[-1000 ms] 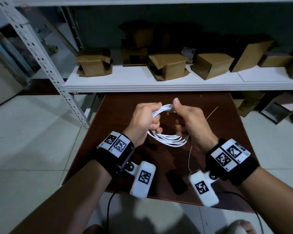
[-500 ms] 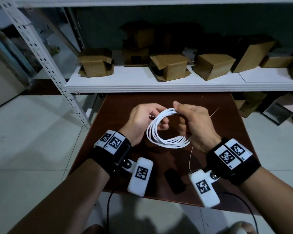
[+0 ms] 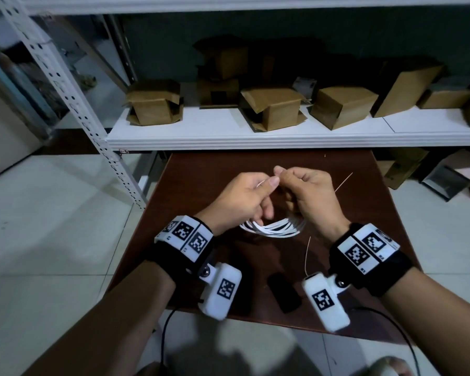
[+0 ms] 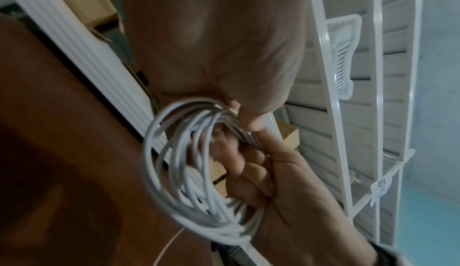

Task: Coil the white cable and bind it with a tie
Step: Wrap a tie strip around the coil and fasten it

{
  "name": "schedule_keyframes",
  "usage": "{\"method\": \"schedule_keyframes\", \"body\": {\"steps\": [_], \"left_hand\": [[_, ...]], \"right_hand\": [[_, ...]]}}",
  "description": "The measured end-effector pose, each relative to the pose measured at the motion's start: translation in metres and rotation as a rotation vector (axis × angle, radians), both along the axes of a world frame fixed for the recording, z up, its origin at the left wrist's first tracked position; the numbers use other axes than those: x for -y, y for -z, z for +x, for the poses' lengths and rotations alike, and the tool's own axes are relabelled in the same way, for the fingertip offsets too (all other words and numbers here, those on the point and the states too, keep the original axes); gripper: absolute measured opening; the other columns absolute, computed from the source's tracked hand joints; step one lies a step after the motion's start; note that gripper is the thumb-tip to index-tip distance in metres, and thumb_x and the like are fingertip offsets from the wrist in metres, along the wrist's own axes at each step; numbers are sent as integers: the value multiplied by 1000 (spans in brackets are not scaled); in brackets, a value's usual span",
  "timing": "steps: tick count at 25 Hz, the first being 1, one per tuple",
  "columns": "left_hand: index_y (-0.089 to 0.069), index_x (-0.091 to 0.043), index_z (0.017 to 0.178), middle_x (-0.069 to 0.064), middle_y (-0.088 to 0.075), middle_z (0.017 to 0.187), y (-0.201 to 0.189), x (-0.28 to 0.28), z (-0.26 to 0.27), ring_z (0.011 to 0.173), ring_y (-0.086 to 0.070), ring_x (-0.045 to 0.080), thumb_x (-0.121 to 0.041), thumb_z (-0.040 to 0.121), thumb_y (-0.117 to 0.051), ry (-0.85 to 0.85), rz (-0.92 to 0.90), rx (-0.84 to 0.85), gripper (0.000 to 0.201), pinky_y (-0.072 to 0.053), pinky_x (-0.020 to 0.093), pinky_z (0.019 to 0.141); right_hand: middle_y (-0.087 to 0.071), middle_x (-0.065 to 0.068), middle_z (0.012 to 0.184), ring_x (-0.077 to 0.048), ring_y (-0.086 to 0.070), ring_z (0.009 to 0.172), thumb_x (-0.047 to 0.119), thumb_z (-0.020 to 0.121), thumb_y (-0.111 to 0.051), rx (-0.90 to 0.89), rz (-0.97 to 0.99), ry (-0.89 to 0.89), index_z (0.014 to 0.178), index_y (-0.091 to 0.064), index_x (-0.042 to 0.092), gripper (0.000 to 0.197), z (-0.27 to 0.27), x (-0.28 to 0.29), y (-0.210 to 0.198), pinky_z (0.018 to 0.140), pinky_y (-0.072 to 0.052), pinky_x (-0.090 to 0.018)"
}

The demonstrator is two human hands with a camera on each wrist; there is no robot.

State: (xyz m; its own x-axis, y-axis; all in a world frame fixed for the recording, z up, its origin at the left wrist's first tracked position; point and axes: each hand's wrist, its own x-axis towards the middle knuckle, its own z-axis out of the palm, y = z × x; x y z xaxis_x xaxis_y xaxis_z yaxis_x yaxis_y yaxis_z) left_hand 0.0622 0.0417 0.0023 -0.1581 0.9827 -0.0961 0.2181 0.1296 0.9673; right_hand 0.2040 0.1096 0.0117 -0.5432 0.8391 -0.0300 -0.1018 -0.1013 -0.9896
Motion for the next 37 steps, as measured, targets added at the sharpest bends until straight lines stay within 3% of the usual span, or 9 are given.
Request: {"method": "schedule_keyframes", "body": {"steps": [3, 6, 11, 16, 21, 26, 30, 33, 37], "left_hand": [[-66, -8, 80, -2, -42, 52, 4, -3, 7, 40, -39, 12, -43, 108, -51, -163, -75, 39, 47, -45, 32, 50], [-67, -14, 66, -7, -48, 42, 5, -6, 7, 43, -52, 21, -55, 98, -55, -271, -142, -258, 54, -53, 38, 56], [-69, -5, 76, 4, -57, 60, -1, -3, 10, 54, -56, 24, -53, 102, -55, -288, -143, -434, 56, -49, 36, 58], [-71, -4, 80, 5, -62, 69, -1, -3, 22, 57, -57, 20, -49, 104, -53, -235, -168, -526, 54, -40, 31, 57], [-67, -1, 75, 11, -66, 75, 1, -3, 17, 61, -60, 25, -47, 104, -52, -273, -176, -529, 56, -41, 31, 59], [-61, -3, 70, 10, -63, 75, -2, -1, 13, 63, -58, 25, -46, 105, -52, -313, -127, -509, 56, -42, 34, 64], [-67, 1, 78, 9, -64, 71, -3, 0, 9, 63, -59, 26, -46, 104, -53, -311, -97, -476, 55, -44, 34, 64], [-66, 2, 80, 5, -56, 66, -3, 2, 7, 57, -52, 22, -45, 105, -53, -280, -101, -491, 55, -40, 33, 58], [-67, 2, 81, 4, -55, 65, -5, 3, 5, 55, -50, 21, -44, 105, -53, -278, -103, -490, 54, -37, 33, 55]], "right_hand": [[-44, 1, 48, -8, -30, 37, 24, 103, -63, 63, -4, -35, 65, -56, 7, 42, 1, -3, 7, 41, -15, -23], [-39, -2, 52, -16, -30, 45, 25, 105, -59, 145, -28, -94, 65, -61, 8, 43, -2, -3, 15, 48, -16, -33], [-71, -4, 63, -12, -66, 54, 31, 110, -46, 251, -93, -139, 68, -74, 10, 55, 9, -20, 3, 59, -50, -22], [-72, 2, 71, -11, -66, 65, 40, 107, -49, 394, -185, -205, 62, -74, 20, 56, 17, -34, 16, 86, -42, -39], [-67, -9, 77, -17, -61, 64, 26, 108, -49, 365, -210, -137, 92, -72, 5, 35, 21, -41, 22, 66, -49, -29], [-70, -13, 80, -18, -65, 63, 13, 100, -58, 482, -111, -103, 96, -73, 0, 21, 26, -43, 35, 54, -52, -21], [-75, -2, 88, -20, -71, 85, 13, 83, -76, 1011, 385, -213, 83, -71, 21, 9, 34, -55, 52, 73, -53, -29], [-69, -3, 81, -22, -73, 83, 20, 75, -89, 1380, 442, -445, 80, -66, 15, 24, 42, -48, 53, 65, -56, -31], [-71, -12, 87, -33, -73, 91, 21, 89, -74, 1380, 617, -573, 89, -70, 7, 15, 42, -34, 61, 67, -51, -34]]}}
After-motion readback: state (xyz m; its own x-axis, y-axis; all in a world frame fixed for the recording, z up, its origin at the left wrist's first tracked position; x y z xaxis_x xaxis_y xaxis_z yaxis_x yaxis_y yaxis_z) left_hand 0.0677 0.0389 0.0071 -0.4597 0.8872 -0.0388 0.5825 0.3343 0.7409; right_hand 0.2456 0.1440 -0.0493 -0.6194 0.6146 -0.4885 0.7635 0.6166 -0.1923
